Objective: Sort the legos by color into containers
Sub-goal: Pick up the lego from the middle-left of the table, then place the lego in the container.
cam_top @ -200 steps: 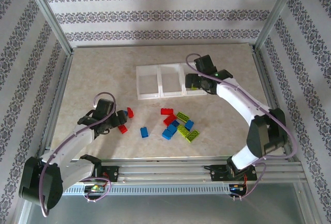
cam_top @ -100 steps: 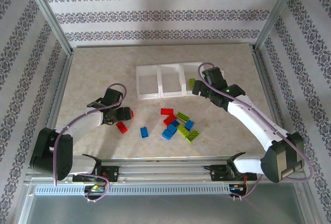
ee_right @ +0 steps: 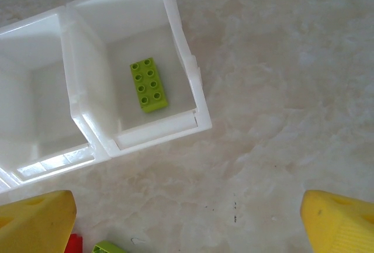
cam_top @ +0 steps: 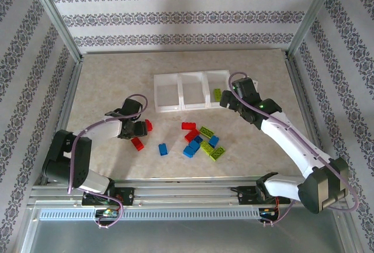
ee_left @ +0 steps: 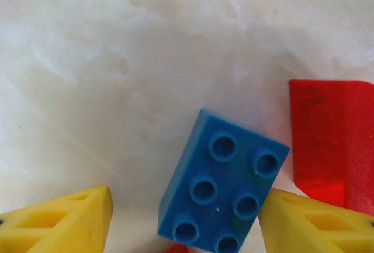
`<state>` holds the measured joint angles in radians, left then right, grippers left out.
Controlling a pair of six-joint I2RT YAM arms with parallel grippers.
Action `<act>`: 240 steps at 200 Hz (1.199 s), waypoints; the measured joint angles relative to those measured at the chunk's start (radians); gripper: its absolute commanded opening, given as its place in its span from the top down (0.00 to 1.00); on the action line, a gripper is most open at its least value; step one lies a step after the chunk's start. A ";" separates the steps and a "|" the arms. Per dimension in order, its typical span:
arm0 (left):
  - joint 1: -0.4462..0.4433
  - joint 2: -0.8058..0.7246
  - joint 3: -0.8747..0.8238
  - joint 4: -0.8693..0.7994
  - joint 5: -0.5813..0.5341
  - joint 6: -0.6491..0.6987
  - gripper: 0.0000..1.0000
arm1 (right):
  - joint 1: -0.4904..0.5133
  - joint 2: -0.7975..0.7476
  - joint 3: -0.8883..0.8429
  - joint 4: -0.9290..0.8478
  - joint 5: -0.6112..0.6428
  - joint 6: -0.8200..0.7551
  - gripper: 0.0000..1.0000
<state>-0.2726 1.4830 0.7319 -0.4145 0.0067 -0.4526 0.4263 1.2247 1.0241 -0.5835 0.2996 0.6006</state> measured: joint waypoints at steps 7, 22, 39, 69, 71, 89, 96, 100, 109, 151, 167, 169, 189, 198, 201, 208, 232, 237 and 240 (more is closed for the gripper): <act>0.000 0.013 0.001 0.008 -0.003 -0.002 0.40 | 0.003 -0.004 -0.004 -0.002 0.000 0.000 0.02; 0.001 0.031 0.011 0.006 -0.018 -0.012 0.45 | 0.004 -0.014 -0.012 -0.003 0.000 0.004 0.02; 0.004 0.043 0.022 -0.005 -0.033 -0.023 0.53 | 0.004 -0.025 -0.019 -0.005 0.000 0.007 0.02; 0.006 0.049 0.032 -0.020 -0.046 -0.035 0.64 | 0.004 -0.033 -0.019 -0.009 0.000 0.019 0.02; 0.006 0.049 0.032 -0.021 -0.047 -0.034 0.65 | 0.004 -0.033 -0.019 -0.009 0.000 0.020 0.02; 0.006 0.051 0.035 -0.023 -0.050 -0.039 0.72 | 0.007 -0.033 -0.025 -0.011 0.001 0.026 0.02; 0.006 0.050 0.035 -0.024 -0.050 -0.039 0.73 | 0.009 -0.033 -0.028 -0.012 0.003 0.026 0.02; 0.006 0.050 0.035 -0.025 -0.050 -0.040 0.74 | 0.010 -0.033 -0.031 -0.011 0.003 0.026 0.02; 0.006 0.050 0.035 -0.025 -0.051 -0.041 0.75 | 0.011 -0.033 -0.033 -0.015 0.003 0.026 0.02; 0.006 0.035 0.035 -0.011 -0.038 -0.042 0.77 | 0.020 -0.033 -0.033 -0.016 0.003 0.026 0.02; 0.006 0.002 0.038 -0.006 -0.025 -0.043 0.77 | 0.028 -0.033 -0.034 -0.016 0.003 0.026 0.02; 0.006 -0.003 0.039 -0.006 -0.025 -0.043 0.77 | 0.029 -0.033 -0.034 -0.016 0.004 0.026 0.02; 0.004 -0.068 0.053 -0.005 -0.014 -0.049 0.77 | 0.037 -0.033 -0.036 -0.015 0.004 0.027 0.02; 0.000 -0.095 0.065 -0.004 -0.013 -0.053 0.77 | 0.040 -0.033 -0.040 -0.015 0.004 0.030 0.02; -0.001 -0.102 0.069 -0.003 -0.013 -0.053 0.77 | 0.042 -0.033 -0.041 -0.015 0.005 0.031 0.02; -0.008 -0.118 0.082 -0.003 -0.013 -0.057 0.78 | 0.042 -0.032 -0.047 -0.015 0.005 0.031 0.02; -0.052 -0.134 0.138 0.014 -0.015 -0.077 0.81 | 0.048 -0.023 -0.066 -0.015 0.008 0.037 0.02; -0.063 -0.132 0.149 0.021 -0.015 -0.081 0.81 | 0.048 -0.021 -0.069 -0.016 0.008 0.039 0.02; -0.069 -0.131 0.155 0.023 -0.018 -0.084 0.81 | 0.048 -0.019 -0.070 -0.016 0.008 0.042 0.02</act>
<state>-0.3416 1.3518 0.8871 -0.3916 -0.0109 -0.5365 0.4744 1.2057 0.9539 -0.5991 0.3077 0.6422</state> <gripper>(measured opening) 0.317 0.984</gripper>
